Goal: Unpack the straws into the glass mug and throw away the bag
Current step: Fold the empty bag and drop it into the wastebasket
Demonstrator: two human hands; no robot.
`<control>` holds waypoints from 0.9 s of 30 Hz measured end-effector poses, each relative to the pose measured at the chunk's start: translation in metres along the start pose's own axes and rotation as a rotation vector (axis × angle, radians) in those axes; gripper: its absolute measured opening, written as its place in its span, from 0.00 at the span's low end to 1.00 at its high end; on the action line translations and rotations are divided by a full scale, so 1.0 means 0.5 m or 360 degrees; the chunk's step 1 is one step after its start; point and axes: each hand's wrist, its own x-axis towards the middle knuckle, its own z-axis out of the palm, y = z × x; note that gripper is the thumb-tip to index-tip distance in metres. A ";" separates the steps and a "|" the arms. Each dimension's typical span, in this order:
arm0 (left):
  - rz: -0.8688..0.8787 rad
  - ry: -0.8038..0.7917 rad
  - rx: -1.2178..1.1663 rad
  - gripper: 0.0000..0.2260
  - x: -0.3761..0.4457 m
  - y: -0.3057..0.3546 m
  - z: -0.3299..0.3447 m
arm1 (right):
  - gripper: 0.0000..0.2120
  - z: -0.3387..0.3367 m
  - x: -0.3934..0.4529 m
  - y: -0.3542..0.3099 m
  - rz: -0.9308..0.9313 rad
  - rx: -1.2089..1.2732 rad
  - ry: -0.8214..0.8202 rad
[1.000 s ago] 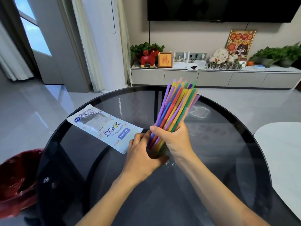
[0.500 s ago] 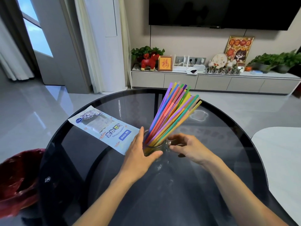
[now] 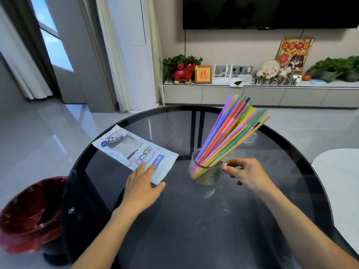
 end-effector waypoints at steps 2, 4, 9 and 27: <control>0.0037 -0.0103 0.0201 0.28 -0.013 -0.020 -0.004 | 0.13 -0.009 -0.001 -0.002 0.0150 -0.0085 -0.0044; 0.0094 -0.0043 0.0241 0.25 -0.025 -0.026 -0.014 | 0.18 -0.013 -0.007 -0.007 0.0388 -0.0276 -0.0218; 0.0230 0.0066 0.0603 0.13 -0.079 -0.006 -0.036 | 0.13 0.027 -0.045 -0.060 0.0627 -0.0777 -0.0842; 0.0408 0.0723 -0.0380 0.21 -0.207 -0.140 -0.075 | 0.09 0.222 -0.142 -0.189 -0.0543 0.0497 -0.0584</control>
